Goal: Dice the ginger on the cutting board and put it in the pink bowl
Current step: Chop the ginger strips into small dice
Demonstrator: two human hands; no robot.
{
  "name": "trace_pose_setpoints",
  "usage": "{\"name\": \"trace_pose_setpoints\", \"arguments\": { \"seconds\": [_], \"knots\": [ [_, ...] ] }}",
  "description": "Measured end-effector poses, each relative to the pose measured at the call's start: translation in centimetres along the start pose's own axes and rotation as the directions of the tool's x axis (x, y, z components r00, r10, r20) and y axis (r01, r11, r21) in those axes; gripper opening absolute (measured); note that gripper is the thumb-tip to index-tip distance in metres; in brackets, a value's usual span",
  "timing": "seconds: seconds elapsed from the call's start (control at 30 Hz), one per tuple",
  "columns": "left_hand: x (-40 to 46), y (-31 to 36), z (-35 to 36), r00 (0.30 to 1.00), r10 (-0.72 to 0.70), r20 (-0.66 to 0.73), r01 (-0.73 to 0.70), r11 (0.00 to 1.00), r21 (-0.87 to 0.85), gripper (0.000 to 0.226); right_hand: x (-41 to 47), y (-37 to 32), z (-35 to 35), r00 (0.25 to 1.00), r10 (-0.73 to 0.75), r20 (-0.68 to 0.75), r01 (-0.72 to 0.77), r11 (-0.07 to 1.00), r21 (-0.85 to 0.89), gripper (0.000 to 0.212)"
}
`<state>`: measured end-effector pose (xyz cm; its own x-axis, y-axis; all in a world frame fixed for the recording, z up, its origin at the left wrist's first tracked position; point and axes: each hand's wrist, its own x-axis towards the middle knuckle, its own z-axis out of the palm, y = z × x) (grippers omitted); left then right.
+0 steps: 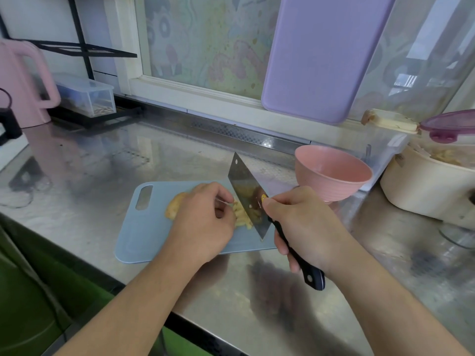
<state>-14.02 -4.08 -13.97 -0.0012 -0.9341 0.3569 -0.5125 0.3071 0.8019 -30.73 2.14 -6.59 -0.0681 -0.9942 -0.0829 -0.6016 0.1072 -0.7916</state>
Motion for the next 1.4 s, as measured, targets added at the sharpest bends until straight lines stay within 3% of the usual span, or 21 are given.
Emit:
{"name": "trace_pose_setpoints", "arguments": {
  "seconds": [0.17,0.37,0.6,1.4],
  "knots": [
    [-0.1,0.1,-0.2,0.998,0.056,-0.013,-0.055,0.995,0.078,0.021,-0.2,0.1,-0.5,1.000,0.001,0.012,-0.001,1.000,0.017,0.045],
    [-1.1,0.3,-0.6,0.979,0.190,0.075,-0.202,0.949,0.243,0.009,-0.5,-0.3,-1.1,1.000,-0.022,-0.002,0.022,0.999,0.035,0.044],
    [-1.2,-0.3,-0.6,0.979,0.206,0.012,-0.202,0.946,0.253,0.009,-0.8,-0.5,-1.1,0.999,-0.031,0.012,0.030,0.999,0.031,0.045],
    [-0.8,-0.6,-0.2,0.971,0.235,0.034,-0.235,0.933,0.271,0.012,-1.2,-1.0,-0.6,0.999,-0.013,0.029,0.013,1.000,-0.002,0.044]
  ]
}}
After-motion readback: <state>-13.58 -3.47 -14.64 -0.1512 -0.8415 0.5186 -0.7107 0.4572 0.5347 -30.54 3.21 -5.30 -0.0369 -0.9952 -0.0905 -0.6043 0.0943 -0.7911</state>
